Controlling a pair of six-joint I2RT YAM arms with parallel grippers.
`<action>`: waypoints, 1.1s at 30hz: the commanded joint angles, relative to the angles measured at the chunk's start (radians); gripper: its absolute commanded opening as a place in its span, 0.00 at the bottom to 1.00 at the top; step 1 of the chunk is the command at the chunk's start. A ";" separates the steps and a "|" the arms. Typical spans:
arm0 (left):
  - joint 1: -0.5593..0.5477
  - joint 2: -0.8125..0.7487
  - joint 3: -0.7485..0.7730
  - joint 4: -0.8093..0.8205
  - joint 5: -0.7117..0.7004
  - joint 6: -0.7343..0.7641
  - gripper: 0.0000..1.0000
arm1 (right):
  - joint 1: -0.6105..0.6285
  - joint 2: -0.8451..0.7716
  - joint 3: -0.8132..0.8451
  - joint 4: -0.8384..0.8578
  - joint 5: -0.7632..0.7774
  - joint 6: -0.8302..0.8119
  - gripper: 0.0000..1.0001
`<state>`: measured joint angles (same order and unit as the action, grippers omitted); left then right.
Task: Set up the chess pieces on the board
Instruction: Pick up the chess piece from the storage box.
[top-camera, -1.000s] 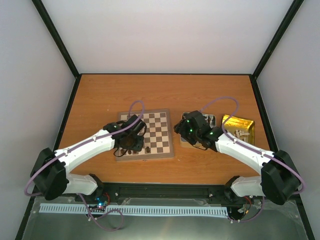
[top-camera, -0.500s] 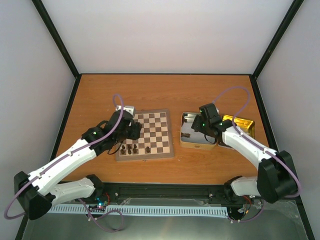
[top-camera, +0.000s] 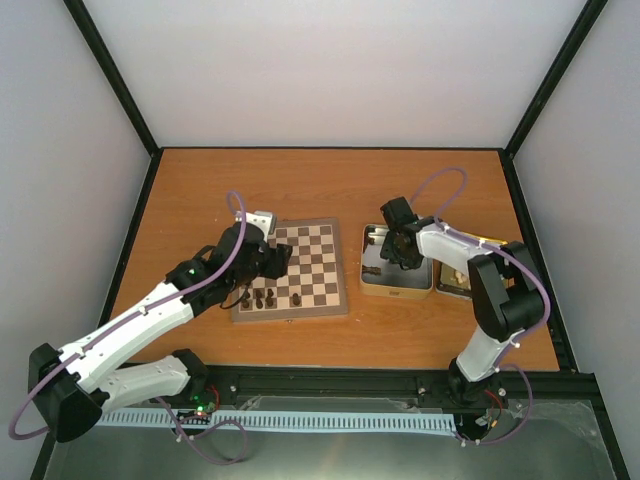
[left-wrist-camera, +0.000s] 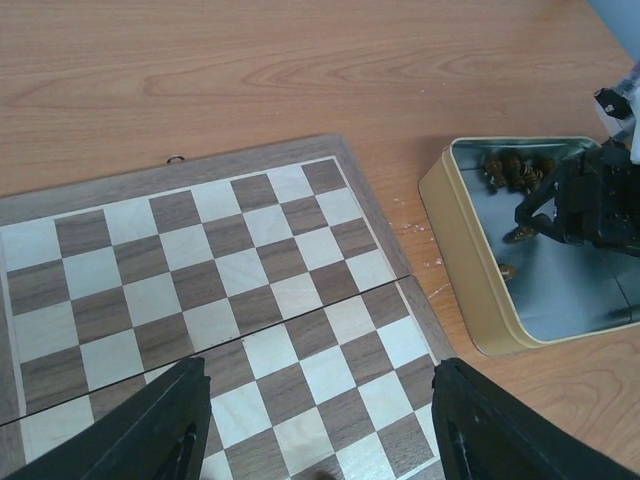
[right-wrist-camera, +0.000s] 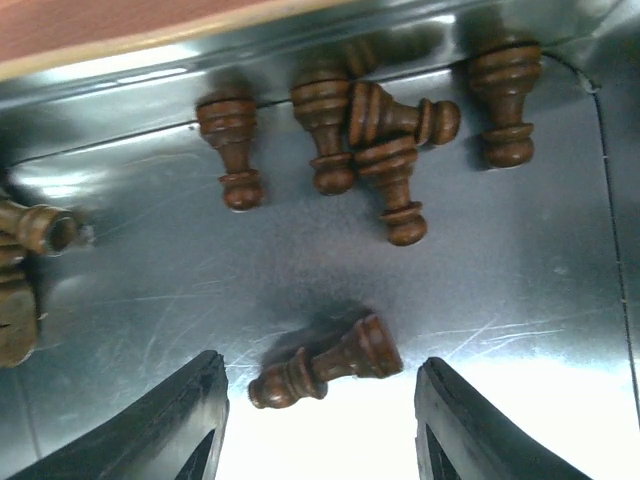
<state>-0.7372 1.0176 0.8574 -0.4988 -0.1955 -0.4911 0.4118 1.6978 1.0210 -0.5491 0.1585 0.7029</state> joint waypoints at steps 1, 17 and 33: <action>0.004 -0.001 -0.014 0.053 0.020 -0.004 0.62 | -0.007 0.030 0.021 -0.038 0.066 0.054 0.52; 0.004 0.006 -0.018 0.066 0.031 -0.001 0.62 | -0.007 0.118 0.051 0.010 0.050 0.026 0.19; 0.004 0.006 -0.133 0.353 0.171 -0.048 0.68 | 0.013 -0.290 -0.192 0.400 -0.360 0.469 0.15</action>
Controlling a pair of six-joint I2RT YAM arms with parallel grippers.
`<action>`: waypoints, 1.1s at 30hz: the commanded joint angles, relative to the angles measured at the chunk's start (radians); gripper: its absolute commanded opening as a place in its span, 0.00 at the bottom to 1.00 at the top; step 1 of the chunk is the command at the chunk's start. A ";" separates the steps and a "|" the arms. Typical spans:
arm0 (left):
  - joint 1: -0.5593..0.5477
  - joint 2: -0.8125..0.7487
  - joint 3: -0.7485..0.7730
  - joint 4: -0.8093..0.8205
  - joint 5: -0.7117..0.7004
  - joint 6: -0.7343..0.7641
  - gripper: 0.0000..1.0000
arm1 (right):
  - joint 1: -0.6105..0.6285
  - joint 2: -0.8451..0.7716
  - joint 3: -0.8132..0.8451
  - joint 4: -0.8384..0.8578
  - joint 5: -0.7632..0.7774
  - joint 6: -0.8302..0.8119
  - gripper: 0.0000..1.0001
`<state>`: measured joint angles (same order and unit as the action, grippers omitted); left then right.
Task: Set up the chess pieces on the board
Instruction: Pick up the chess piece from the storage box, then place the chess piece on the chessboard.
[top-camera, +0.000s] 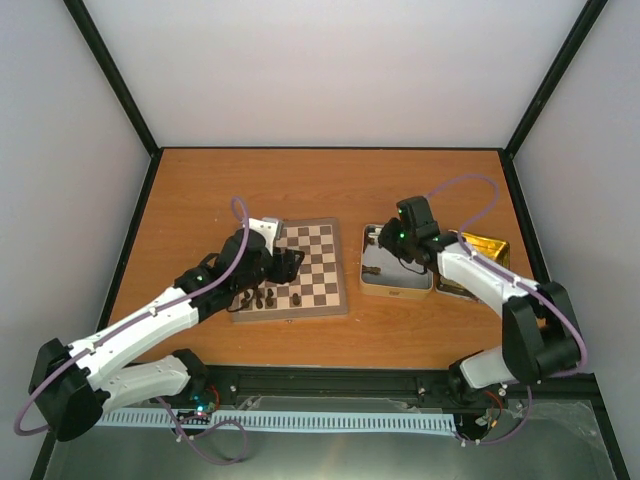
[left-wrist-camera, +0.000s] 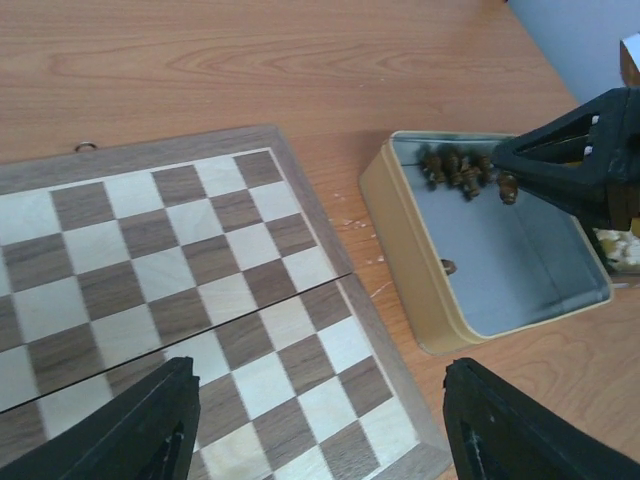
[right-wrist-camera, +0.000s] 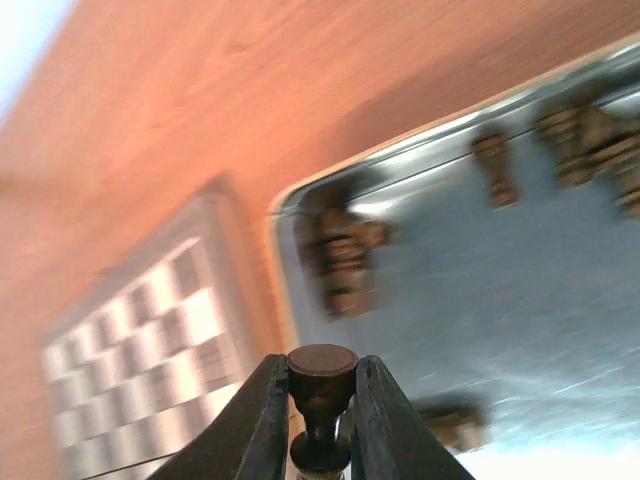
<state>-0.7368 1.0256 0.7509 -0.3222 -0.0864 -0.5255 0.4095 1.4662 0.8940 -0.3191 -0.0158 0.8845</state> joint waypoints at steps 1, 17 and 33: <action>0.004 0.001 -0.035 0.209 0.076 -0.002 0.71 | 0.034 -0.063 -0.069 0.192 -0.215 0.355 0.15; 0.001 0.067 -0.154 0.495 0.225 -0.122 0.66 | 0.306 -0.023 0.015 0.375 -0.267 0.802 0.16; 0.001 0.113 -0.145 0.484 0.148 -0.152 0.26 | 0.362 0.042 0.069 0.391 -0.309 0.815 0.17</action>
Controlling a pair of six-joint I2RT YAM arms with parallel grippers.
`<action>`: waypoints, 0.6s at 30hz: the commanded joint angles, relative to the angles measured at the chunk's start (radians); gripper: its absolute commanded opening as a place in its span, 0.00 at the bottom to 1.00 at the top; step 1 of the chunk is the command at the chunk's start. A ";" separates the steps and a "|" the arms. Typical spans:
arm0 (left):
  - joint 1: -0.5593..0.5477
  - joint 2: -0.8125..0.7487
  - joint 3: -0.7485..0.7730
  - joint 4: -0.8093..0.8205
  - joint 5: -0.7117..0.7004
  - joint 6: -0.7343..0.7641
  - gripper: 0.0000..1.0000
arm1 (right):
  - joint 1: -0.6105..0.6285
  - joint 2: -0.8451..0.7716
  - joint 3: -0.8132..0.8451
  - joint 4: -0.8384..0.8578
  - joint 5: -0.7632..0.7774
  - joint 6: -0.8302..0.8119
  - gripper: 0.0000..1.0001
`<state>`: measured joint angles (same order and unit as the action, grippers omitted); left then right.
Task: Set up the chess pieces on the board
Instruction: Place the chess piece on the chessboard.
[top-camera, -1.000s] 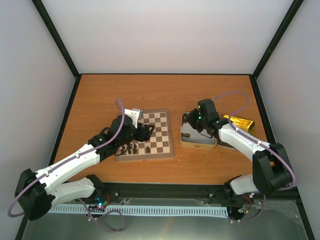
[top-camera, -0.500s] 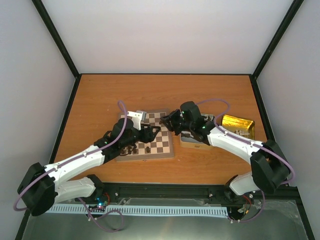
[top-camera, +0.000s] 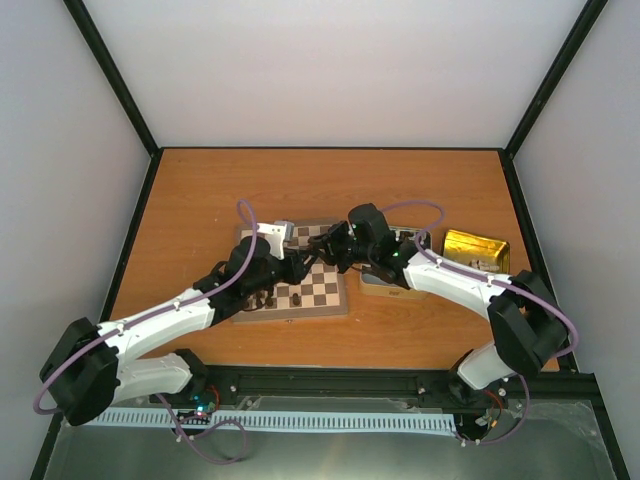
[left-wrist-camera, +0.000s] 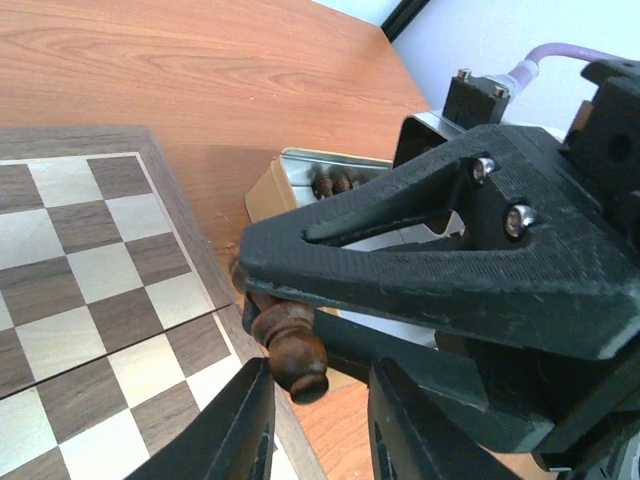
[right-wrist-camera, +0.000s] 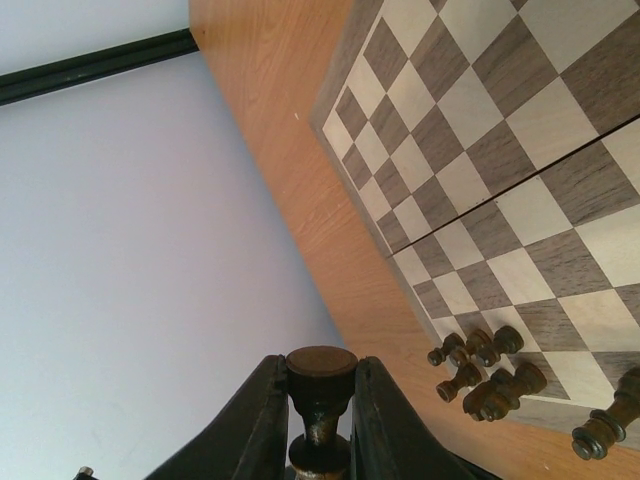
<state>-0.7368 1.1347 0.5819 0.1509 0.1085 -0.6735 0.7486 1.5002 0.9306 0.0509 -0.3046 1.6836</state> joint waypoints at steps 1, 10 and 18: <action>0.001 -0.002 0.022 0.012 -0.051 -0.001 0.25 | 0.023 0.010 0.033 0.019 -0.021 0.015 0.17; 0.001 -0.025 0.037 -0.022 -0.118 0.033 0.18 | 0.026 0.015 0.021 0.015 -0.021 0.009 0.17; 0.001 -0.028 0.068 -0.067 -0.129 0.077 0.03 | 0.026 0.029 0.028 0.017 -0.031 -0.017 0.25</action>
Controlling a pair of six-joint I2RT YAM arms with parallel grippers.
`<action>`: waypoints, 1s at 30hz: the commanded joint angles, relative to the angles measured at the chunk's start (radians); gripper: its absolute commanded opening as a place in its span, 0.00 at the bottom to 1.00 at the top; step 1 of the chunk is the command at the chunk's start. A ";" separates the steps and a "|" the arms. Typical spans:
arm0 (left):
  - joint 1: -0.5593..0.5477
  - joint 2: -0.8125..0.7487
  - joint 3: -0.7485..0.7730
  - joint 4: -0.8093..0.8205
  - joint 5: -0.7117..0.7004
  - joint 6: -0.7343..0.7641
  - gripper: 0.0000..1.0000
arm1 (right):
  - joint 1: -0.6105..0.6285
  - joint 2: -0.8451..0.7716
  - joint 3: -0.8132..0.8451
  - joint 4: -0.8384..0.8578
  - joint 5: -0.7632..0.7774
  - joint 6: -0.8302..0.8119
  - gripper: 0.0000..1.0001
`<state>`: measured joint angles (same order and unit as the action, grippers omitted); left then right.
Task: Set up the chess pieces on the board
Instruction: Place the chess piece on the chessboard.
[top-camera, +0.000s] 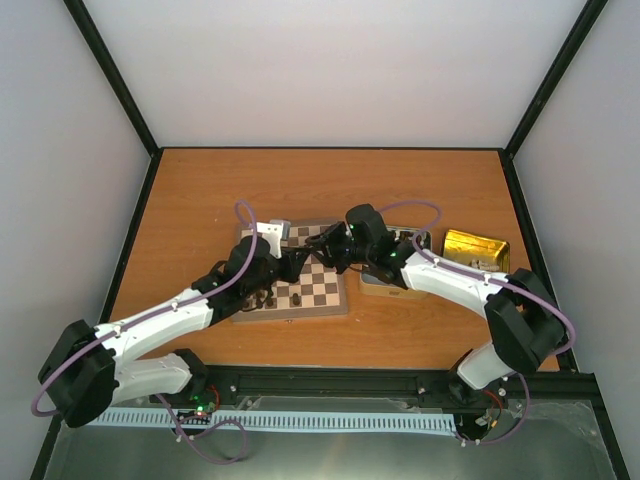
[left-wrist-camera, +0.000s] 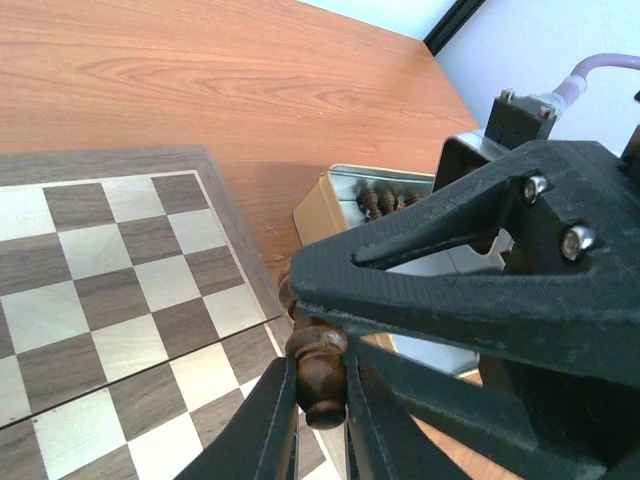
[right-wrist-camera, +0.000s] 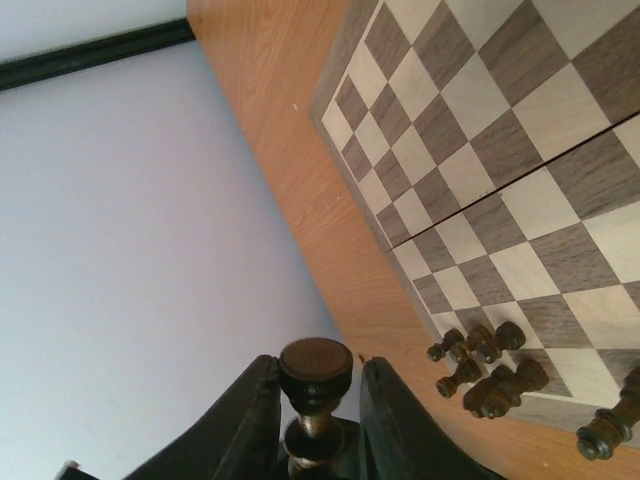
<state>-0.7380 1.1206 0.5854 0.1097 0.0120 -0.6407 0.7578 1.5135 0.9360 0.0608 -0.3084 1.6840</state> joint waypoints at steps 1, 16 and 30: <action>0.002 -0.013 0.080 -0.052 -0.030 0.053 0.03 | 0.017 0.018 0.024 0.005 -0.024 -0.031 0.33; 0.007 0.216 0.468 -0.993 -0.066 0.270 0.02 | -0.064 -0.182 -0.026 -0.328 0.301 -0.451 0.73; 0.012 0.476 0.593 -1.119 -0.077 0.346 0.02 | -0.068 -0.228 -0.073 -0.361 0.342 -0.485 0.73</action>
<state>-0.7311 1.5631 1.1282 -0.9524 -0.0471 -0.3332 0.6941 1.2915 0.8688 -0.2935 0.0025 1.2251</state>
